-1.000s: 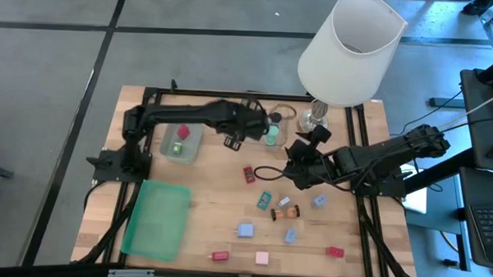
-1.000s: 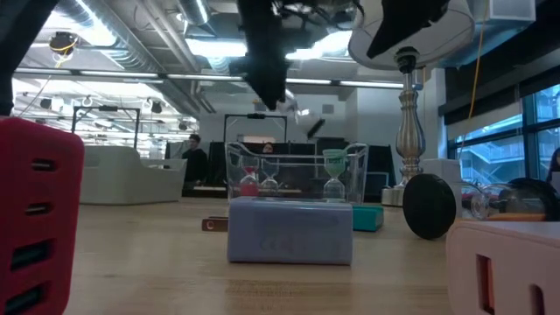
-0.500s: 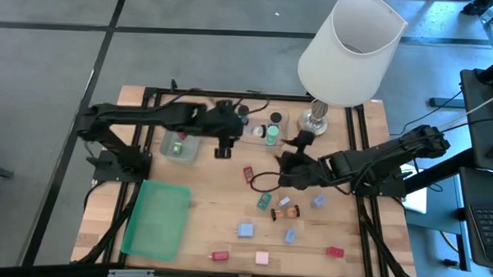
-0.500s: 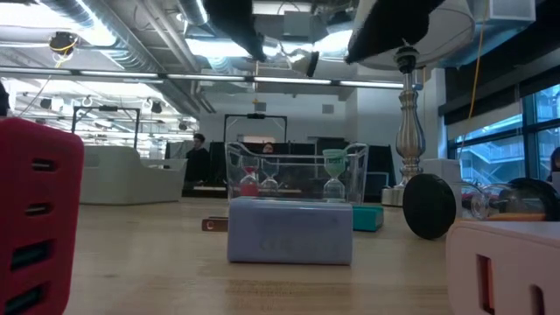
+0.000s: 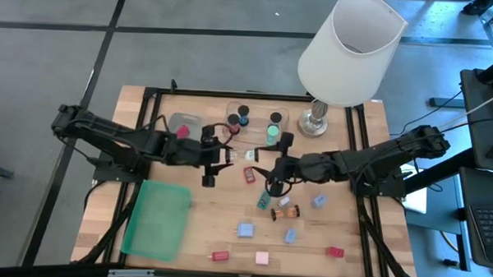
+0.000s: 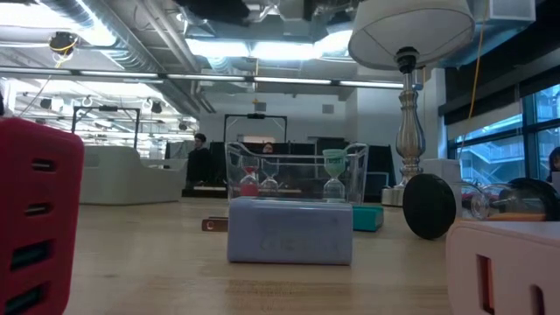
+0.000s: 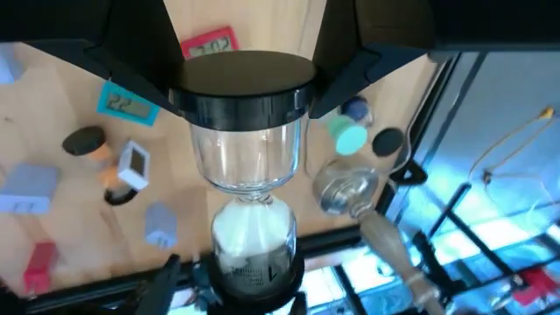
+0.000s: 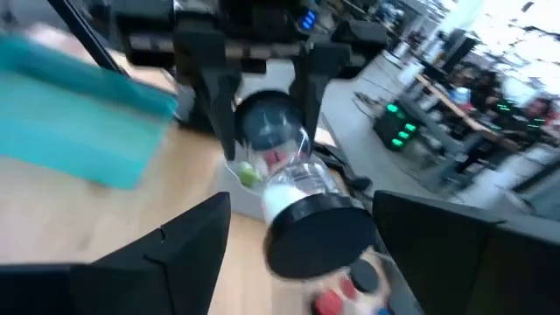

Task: Pick & Place Office items
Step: Put the white hourglass into the transparent bin

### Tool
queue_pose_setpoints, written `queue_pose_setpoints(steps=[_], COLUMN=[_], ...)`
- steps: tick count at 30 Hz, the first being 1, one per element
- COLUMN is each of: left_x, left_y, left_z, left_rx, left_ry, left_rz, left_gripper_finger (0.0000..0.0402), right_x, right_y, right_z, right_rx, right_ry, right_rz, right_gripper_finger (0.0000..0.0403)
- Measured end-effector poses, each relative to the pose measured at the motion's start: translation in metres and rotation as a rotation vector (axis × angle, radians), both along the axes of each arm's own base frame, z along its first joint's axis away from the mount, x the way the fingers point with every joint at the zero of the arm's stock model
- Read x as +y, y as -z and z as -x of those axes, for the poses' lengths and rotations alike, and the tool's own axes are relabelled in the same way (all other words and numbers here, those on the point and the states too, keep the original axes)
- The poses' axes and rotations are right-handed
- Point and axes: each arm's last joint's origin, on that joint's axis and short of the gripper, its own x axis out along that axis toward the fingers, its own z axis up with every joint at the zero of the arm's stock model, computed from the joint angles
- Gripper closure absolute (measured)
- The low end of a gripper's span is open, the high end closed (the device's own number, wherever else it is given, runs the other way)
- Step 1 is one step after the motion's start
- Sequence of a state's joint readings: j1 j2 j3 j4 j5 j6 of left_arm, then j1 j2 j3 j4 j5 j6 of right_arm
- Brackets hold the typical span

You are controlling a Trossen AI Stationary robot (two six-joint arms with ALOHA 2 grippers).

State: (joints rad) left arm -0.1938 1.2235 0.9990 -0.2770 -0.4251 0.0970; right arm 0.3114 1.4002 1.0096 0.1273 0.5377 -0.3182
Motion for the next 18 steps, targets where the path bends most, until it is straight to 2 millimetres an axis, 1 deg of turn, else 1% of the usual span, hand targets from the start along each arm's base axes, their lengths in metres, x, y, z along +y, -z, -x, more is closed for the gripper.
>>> queue_pose_setpoints(steps=[6,13,18], left_x=[-0.008,-0.011,-0.012], left_y=[-0.002,-0.008,-0.007], left_z=[0.0,-0.002,-0.002], left_rx=[-0.04,-0.1,-0.09], left_ry=[0.039,0.06,0.071], left_rz=[-0.01,-0.053,-0.049], left_gripper_finger=[0.0185,0.0185,0.0185], right_x=[-0.004,-0.01,-0.01], right_y=[-0.005,-0.004,-0.003], right_z=[-0.003,-0.004,-0.004], right_rx=[-0.065,-0.077,-0.061], right_ry=[-0.005,0.034,0.006], right_rz=[-0.07,-0.155,-0.143], right_gripper_finger=[0.0112,0.0076,0.006])
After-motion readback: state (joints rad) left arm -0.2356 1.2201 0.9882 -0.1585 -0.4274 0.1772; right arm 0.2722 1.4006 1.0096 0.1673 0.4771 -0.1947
